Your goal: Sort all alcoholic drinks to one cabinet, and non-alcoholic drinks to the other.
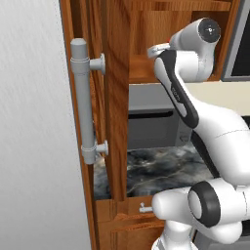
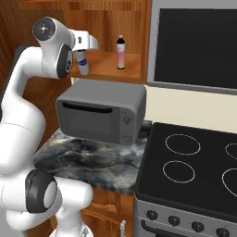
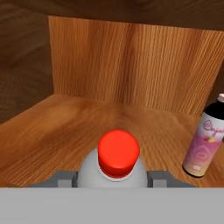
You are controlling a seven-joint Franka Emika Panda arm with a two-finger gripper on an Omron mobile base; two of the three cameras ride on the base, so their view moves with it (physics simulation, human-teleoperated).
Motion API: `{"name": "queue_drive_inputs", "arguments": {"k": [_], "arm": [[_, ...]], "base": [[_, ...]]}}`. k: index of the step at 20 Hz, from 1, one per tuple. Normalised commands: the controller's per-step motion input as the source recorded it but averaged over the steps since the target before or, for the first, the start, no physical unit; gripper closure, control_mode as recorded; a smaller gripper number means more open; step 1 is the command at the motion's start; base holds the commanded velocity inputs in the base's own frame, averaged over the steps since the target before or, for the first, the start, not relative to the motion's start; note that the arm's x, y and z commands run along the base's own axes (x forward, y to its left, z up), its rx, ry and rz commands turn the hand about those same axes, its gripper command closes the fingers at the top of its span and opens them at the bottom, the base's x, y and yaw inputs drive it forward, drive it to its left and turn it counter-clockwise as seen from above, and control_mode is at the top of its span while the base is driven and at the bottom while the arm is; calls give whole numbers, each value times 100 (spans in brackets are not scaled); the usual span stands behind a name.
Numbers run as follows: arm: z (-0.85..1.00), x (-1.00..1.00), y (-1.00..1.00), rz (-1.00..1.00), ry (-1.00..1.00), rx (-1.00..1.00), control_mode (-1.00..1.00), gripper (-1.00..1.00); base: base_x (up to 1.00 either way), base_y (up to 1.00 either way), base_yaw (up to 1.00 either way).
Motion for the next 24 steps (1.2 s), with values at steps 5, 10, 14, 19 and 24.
{"name": "queue_drive_inputs", "arguments": {"k": [5,10,14,19,24], "arm": [[5,13,0,-4,-12,0,-100,100],[-5,31,0,-1,-5,0,-100,100],[-24,59,0,0,0,0,-100,100],[-21,67,-4,0,0,0,-100,100],[-3,36,-1,-1,0,0,-100,-100]], "base": [[0,0,0],[0,0,0],[0,0,0],[0,0,0],[0,0,0]]}}
